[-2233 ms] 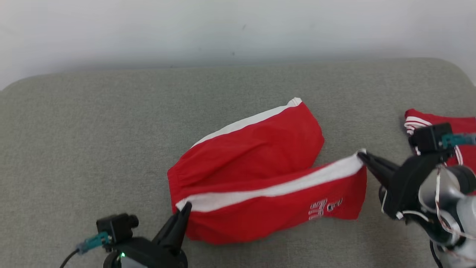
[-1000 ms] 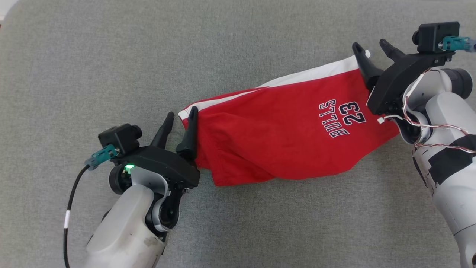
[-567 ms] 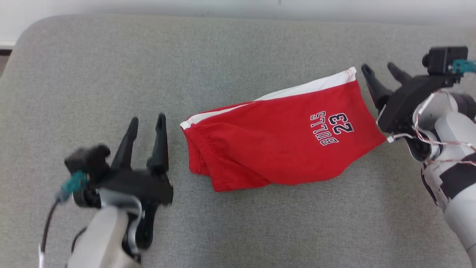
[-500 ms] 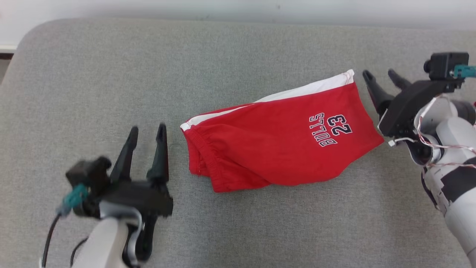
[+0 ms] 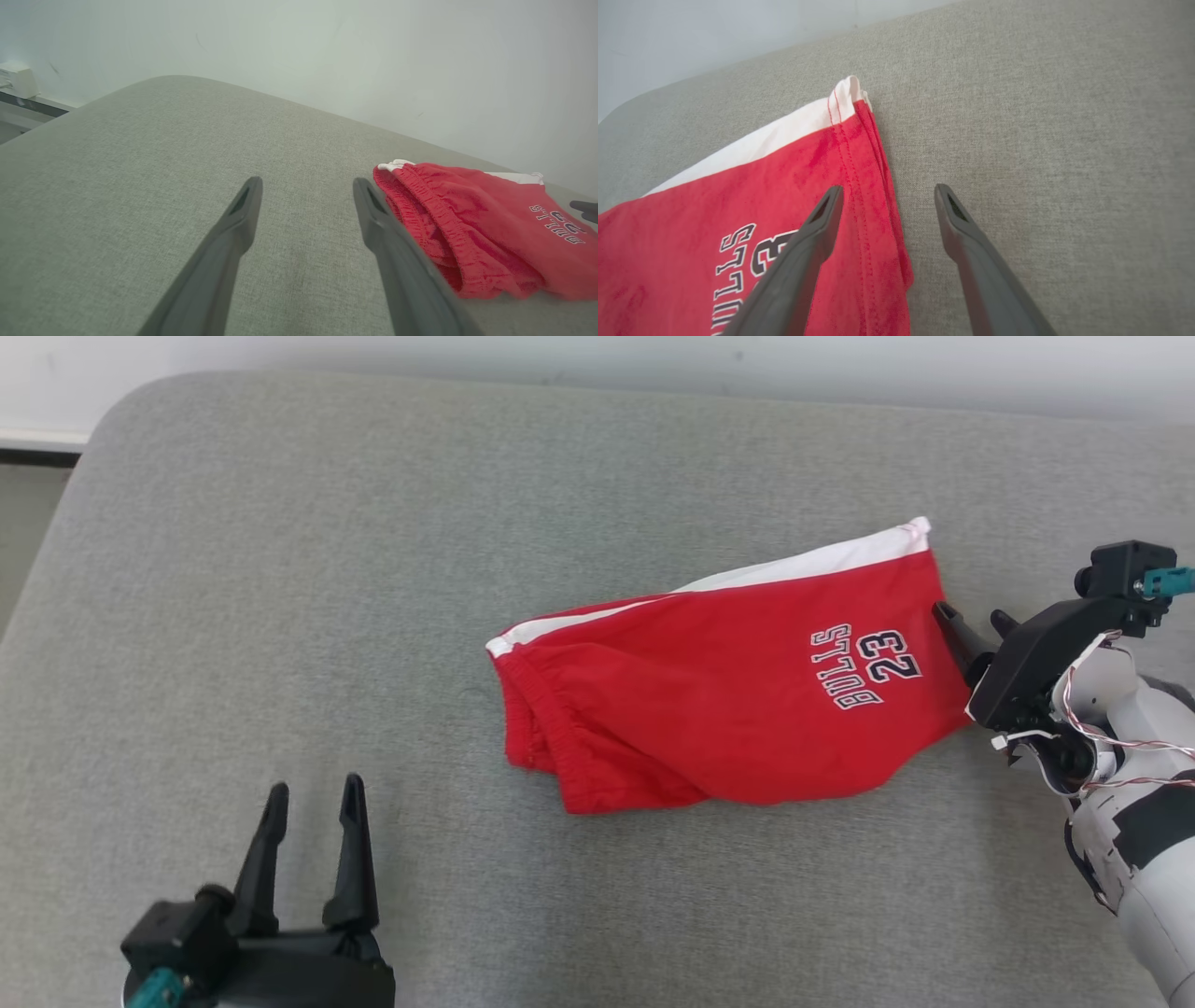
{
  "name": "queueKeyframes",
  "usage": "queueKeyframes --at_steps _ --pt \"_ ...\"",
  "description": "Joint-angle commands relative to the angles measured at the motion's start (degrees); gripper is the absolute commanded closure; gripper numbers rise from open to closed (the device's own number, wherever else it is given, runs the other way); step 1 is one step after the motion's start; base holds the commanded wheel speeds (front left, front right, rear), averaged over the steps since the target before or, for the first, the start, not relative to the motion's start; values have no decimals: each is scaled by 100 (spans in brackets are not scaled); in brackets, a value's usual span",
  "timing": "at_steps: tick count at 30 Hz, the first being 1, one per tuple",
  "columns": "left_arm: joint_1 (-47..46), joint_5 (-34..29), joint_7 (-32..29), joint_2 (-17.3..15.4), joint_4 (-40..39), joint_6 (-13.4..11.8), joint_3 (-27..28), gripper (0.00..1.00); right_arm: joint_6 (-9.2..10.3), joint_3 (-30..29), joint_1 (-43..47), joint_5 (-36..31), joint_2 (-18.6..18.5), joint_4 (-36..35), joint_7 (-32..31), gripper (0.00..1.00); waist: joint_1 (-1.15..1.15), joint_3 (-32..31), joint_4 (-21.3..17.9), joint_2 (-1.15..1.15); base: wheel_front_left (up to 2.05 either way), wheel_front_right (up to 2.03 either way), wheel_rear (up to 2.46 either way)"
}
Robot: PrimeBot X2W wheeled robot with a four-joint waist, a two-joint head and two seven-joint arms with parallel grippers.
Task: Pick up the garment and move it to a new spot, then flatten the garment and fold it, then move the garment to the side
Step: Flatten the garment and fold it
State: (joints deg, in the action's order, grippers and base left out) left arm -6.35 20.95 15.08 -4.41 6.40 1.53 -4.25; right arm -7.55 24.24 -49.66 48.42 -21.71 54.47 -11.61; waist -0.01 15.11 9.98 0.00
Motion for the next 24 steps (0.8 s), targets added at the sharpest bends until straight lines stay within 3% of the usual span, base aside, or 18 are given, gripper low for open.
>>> queueKeyframes --at_steps 1,9,15,16,17,18,19,24 --pt "96 -50 4 34 -45 7 11 0 16 -20 -42 57 42 54 -5 0 1 46 92 0 0 0 0" --pt "435 -194 3 140 -288 93 68 0 16 -68 -217 -88 149 688 -148 0 1 136 342 0 0 0 0" --pt "434 -142 3 153 -406 47 -26 0 1 86 -179 -144 443 937 -550 0 1 162 417 0 0 0 0" --pt "429 -132 2 153 -429 23 -38 0 1 139 -159 -159 479 929 -628 39 1 163 414 0 0 0 0" --pt "429 -120 2 153 -442 9 -46 0 -1 182 -144 -170 487 919 -667 58 1 164 406 0 0 0 0" --pt "433 -115 2 152 -449 0 -54 0 -4 237 -134 -229 466 899 -671 90 1 157 398 0 0 0 0" --pt "437 -111 2 153 -459 -10 -63 0 -4 269 -127 -264 425 880 -624 100 1 147 387 0 0 0 0" --pt "530 -106 2 152 -443 -47 -115 0 17 268 -204 -491 135 899 -128 100 1 -2 261 0 0 0 0"
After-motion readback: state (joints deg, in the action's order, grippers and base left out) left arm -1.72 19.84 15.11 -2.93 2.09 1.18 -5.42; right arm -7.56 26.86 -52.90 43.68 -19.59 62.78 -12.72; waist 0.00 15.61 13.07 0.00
